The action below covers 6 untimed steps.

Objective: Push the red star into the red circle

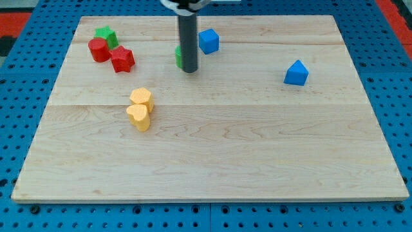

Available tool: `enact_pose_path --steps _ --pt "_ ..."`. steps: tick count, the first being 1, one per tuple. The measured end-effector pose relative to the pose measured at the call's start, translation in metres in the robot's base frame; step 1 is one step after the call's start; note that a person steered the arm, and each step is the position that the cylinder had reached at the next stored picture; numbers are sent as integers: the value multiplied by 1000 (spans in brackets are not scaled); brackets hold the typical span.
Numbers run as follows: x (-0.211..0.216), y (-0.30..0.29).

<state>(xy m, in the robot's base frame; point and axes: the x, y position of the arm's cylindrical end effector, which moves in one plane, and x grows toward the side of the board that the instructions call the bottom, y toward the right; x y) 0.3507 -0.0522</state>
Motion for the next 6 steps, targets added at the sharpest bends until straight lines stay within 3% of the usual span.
enact_pose_path --steps 2,4,6 --pt "1 -57" --pt "1 -152" --pt "-2 -188"
